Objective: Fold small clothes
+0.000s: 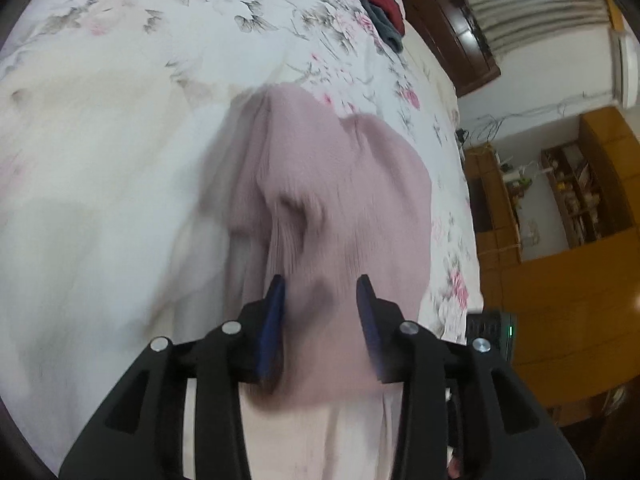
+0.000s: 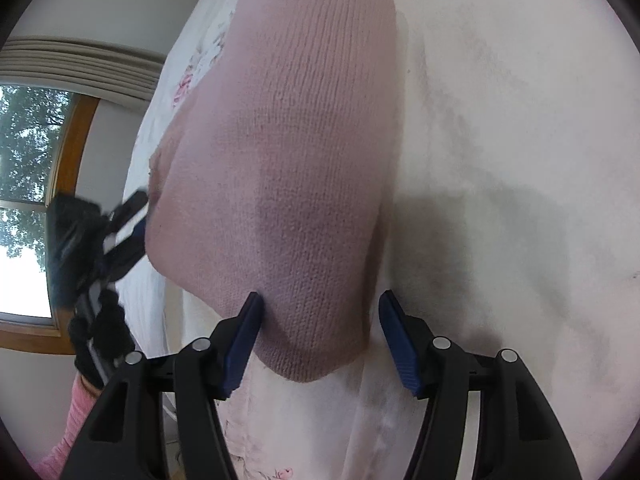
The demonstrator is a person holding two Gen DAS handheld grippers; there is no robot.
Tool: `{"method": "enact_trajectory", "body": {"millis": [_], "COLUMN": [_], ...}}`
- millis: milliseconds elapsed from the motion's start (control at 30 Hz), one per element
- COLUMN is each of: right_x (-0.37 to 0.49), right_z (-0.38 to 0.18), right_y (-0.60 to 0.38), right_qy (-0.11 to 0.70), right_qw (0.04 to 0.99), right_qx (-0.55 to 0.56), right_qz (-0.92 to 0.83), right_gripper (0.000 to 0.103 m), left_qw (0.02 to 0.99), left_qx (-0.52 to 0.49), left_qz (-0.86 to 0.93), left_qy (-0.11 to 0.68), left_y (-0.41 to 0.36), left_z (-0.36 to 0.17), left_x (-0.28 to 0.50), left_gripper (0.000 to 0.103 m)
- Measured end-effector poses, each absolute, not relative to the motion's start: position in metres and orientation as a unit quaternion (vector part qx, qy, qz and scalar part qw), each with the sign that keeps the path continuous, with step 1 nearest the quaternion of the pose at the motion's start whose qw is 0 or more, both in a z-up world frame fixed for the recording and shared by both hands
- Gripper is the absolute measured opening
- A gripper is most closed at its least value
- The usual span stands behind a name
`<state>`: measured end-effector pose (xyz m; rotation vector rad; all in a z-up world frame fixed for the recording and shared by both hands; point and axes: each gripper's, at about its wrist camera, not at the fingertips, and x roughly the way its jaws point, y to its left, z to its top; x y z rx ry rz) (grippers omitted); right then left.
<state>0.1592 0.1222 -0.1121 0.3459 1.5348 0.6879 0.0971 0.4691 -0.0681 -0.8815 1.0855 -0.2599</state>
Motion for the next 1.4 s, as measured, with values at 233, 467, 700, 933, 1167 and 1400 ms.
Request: {"method": "enact_trajectory", "body": {"millis": [233,467,700,933,1167,1400], "right_x": [0.156,0.15,0.154,0.159,0.185,0.209], "right_z": [-0.087,-0.095,-0.096,-0.074,-0.064,-0.067], "right_y": [0.127,0.138,0.139,0.11,0.102,0.103], "right_qy": [0.66,0.67,0.667,0.639,0.623,0.619], "right_qw": [0.673,0.686,0.682,0.697,0.703,0.69], "right_qx": [0.122,0.061,0.075,0.111,0.143,0.186], "right_qz": [0.31,0.277,0.29,0.306,0.311,0.325], "right_gripper": [0.023,0.022,0.03,0.05,0.054,0.063], "left_qw": [0.761,0.751,0.761,0.786,0.768,0.754], "left_qx": [-0.363,-0.361,-0.357,-0.376,-0.388,-0.395], "left_qz": [-0.104,-0.095,-0.089,-0.061,-0.073,-0.112], "left_qy": [0.527,0.545,0.534,0.487,0.504,0.512], "left_y": [0.454,0.451,0.462,0.494,0.493,0.479], "left_z": [-0.084,-0.11,-0.087,-0.067,-0.091,-0.119], "left_x": [0.09,0.091,0.087,0.11,0.148,0.166], "left_gripper": [0.035,0.039,0.052,0.071,0.071,0.073]}}
